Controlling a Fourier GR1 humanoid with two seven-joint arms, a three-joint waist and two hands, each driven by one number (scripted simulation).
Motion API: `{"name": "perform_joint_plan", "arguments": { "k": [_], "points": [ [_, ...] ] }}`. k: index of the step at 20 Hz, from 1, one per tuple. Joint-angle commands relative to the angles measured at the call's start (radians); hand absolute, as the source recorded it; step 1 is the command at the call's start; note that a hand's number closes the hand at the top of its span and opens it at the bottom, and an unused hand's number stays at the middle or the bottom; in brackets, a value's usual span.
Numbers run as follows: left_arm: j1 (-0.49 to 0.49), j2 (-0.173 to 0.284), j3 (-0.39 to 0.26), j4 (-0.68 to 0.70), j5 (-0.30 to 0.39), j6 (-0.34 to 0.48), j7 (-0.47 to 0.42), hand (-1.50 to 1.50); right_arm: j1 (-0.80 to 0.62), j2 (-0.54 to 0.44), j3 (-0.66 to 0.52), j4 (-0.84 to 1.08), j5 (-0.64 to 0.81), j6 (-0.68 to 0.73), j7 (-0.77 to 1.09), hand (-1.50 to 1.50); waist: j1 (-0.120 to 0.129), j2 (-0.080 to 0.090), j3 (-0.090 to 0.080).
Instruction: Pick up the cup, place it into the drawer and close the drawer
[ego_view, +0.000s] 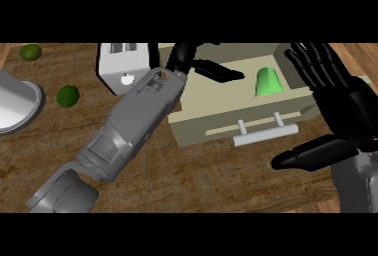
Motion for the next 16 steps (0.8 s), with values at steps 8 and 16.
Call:
{"name": "perform_joint_plan", "arguments": {
  "k": [8, 16],
  "points": [
    [0.001, 0.000, 0.074, -0.081, 0.203, 0.004, -0.188, -1.50, 0.004, -0.079, 0.190, -0.010, -0.130, 0.288, 0.106, 1.50, 0.023, -0.013, -0.003],
    [-0.002, 0.000, 0.069, -0.030, 0.248, 0.058, -0.231, -1.50, 0.061, -0.235, 0.242, -0.018, 0.166, 0.342, 0.101, -1.50, 0.105, -0.028, 0.000]
  ]
}}
